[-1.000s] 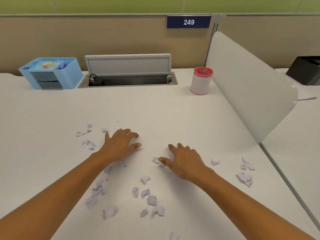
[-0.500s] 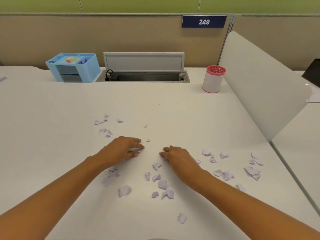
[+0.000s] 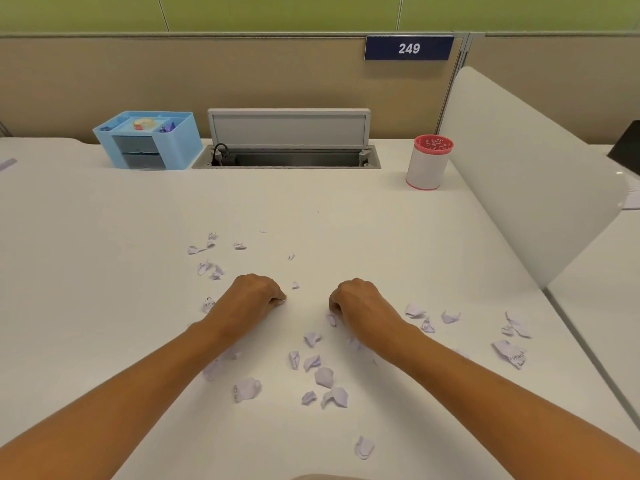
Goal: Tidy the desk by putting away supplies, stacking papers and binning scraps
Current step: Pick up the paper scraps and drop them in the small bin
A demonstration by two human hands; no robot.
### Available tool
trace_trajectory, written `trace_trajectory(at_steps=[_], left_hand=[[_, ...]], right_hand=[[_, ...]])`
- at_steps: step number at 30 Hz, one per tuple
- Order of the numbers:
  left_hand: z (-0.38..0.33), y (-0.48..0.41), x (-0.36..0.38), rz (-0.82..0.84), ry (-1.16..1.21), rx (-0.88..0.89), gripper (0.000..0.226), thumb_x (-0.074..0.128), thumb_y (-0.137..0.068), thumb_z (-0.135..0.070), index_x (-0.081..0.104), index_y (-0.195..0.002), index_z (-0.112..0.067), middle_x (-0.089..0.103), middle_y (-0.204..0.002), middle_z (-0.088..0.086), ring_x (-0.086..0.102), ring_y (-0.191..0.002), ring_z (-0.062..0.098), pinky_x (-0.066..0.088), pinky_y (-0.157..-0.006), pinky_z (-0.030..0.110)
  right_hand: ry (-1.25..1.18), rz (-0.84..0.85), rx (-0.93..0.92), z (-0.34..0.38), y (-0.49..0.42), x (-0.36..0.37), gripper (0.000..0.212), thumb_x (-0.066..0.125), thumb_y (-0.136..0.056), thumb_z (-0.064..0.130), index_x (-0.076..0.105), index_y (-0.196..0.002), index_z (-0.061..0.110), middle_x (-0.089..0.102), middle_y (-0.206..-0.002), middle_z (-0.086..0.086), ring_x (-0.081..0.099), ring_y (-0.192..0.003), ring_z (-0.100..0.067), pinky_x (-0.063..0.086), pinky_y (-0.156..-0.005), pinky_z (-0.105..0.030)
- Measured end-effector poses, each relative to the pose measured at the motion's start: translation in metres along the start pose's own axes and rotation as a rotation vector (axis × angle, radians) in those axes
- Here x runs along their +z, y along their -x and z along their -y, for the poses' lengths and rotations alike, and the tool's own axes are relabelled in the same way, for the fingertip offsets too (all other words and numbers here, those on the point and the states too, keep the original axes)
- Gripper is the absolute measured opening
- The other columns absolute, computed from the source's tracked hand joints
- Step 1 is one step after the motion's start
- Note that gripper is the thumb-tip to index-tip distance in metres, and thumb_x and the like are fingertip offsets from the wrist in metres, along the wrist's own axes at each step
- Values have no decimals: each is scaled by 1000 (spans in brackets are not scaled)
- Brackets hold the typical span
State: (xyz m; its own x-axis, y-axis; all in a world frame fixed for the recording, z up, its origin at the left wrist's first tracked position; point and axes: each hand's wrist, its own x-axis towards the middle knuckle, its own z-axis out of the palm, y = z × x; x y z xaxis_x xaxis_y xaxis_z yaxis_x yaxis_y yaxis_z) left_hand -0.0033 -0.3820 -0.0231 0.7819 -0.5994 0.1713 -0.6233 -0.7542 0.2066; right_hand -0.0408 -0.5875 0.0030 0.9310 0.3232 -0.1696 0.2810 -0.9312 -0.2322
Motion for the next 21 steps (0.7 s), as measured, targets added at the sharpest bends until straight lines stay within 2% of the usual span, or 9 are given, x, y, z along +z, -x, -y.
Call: trace_trajectory(at_steps=[2,4,7,9,11,14,16,18,21], left_hand=[[-1,-5,0,10,11,-46,10,75,-66,0,72,-61,-8,70,-61,3,66,-53,20,54,-56,23],[-6,-10,-2,-23,66,-124,7,73,-73,2,75,-72,-5,73,-73,7,69,-66,23,51,-68,21],[-14,-22,-9,-66,219,-311,13,67,-81,-2,74,-92,-2,73,-92,11,68,-83,19,41,-72,6],[-15,-33,-11,-78,333,-413,14,68,-80,-2,74,-92,-2,73,-88,12,63,-70,7,38,-64,-3],[-13,-48,-12,-92,441,-460,11,69,-78,-1,75,-87,-2,72,-74,7,59,-56,-6,42,-61,-2],[-14,-74,-16,-113,571,-490,8,73,-75,-2,75,-82,-2,64,-57,-12,57,-53,-12,44,-62,2],[-17,-95,-19,-125,651,-502,9,74,-73,-1,75,-82,-2,62,-53,-19,58,-53,-13,43,-56,1],[-21,-119,-22,-126,715,-495,9,74,-73,0,75,-82,0,63,-52,-17,58,-51,-12,40,-49,1],[-26,-162,-26,-142,735,-465,13,73,-75,-2,74,-88,0,69,-71,2,59,-52,-7,41,-51,0]], right_hand=[[-45,-34,43,-1,-7,1,19,49,-77,-8,65,-83,0,65,-81,-13,41,-58,-20,32,-55,-20],[-141,-44,77,-4,-12,-4,20,53,-84,0,70,-95,4,69,-96,-10,52,-71,-20,39,-66,-20],[-440,-11,177,-18,-18,-16,18,61,-84,3,72,-97,5,64,-77,2,53,-64,-8,41,-59,-12],[-609,5,257,-30,-21,-23,17,64,-81,2,73,-94,7,62,-75,3,53,-62,-3,41,-56,-9],[-737,1,304,-43,-25,-29,15,66,-79,0,74,-91,7,66,-78,-1,59,-64,-4,45,-58,-8],[-952,-50,349,-61,-36,-40,12,68,-76,-6,72,-83,3,68,-75,-5,63,-65,-10,53,-66,-12],[-1061,-91,367,-73,-45,-50,13,67,-75,-9,70,-77,3,67,-73,-7,63,-65,-15,55,-68,-15],[-1135,-130,383,-85,-55,-62,12,67,-76,-11,69,-79,1,66,-73,-8,63,-66,-16,55,-65,-14],[-1175,-216,417,-109,-71,-87,15,66,-77,-10,69,-91,-4,67,-78,-7,64,-75,-19,55,-67,-14]])
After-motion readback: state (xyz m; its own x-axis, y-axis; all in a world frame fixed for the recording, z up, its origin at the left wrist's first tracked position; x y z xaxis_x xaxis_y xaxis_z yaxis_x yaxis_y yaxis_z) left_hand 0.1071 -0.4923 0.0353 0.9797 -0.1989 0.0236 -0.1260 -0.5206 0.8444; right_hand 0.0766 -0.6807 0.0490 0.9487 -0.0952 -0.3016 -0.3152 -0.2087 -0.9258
